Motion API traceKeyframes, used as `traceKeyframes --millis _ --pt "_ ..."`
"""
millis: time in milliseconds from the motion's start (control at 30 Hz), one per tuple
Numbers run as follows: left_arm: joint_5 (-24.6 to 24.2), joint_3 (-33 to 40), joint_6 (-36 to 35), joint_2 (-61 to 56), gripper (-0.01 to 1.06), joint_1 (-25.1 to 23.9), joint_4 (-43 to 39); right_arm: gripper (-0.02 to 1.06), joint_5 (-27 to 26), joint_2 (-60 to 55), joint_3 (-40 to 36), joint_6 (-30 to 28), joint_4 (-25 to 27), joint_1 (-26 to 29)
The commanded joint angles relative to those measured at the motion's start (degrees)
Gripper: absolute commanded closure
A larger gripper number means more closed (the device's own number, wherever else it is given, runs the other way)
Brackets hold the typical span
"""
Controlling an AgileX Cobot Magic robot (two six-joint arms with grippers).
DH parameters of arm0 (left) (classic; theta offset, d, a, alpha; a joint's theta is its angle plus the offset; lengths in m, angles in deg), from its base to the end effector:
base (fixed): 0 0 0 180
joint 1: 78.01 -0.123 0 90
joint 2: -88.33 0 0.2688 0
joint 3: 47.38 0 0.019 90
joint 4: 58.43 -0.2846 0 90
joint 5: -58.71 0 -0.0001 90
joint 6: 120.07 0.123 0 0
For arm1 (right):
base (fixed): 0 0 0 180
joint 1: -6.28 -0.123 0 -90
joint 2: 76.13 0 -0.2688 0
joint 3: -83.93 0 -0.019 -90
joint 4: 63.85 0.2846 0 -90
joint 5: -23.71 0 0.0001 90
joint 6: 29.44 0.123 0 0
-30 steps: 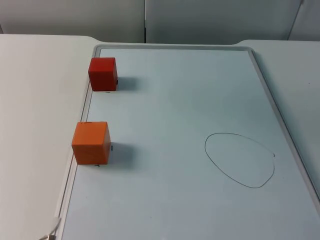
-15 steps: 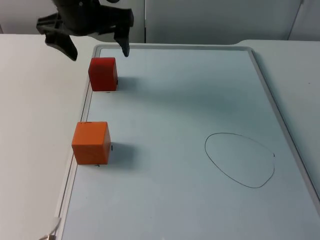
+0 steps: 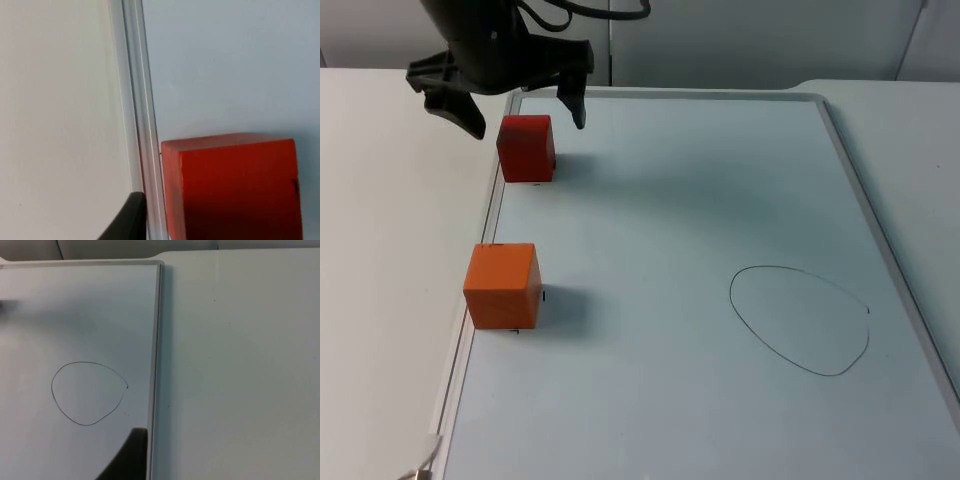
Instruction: Pick up one cube with the left hand and another cube with the right hand. First place the cube in the right hand at the target position, then stack the cube in the left hand on top.
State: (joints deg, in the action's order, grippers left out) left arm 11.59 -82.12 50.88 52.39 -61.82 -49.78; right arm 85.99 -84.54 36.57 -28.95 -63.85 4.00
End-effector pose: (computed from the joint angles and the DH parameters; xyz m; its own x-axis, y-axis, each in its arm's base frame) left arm 0.5166 -0.1641 0.0927 -0.9309 0.0031 -0.3652 0.0825 0.9759 -0.2019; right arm 0.0672 0.0027 0.2802 -0.4702 -0.0102 -0.8825 -0.0358 0.9993 0.0075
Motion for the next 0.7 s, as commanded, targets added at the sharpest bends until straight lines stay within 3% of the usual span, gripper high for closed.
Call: traceKeyframes --millis 0,533,667 --pt "0.78 -0.58 -0.53 0.27 0.01 0.21 1.02 0.0 -0.49 0.15 -0.24 -0.49 0.0 -0.19" --pt "2.61 -0.58 -0.33 1.52 0.01 0.21 0.42 0.0 -0.49 0.15 -0.24 -0.49 0.0 -0.19" --pt "2.85 -0.58 -0.33 1.78 0.1 0.21 0.42 0.0 -0.49 0.15 -0.24 -0.49 0.0 -0.19"
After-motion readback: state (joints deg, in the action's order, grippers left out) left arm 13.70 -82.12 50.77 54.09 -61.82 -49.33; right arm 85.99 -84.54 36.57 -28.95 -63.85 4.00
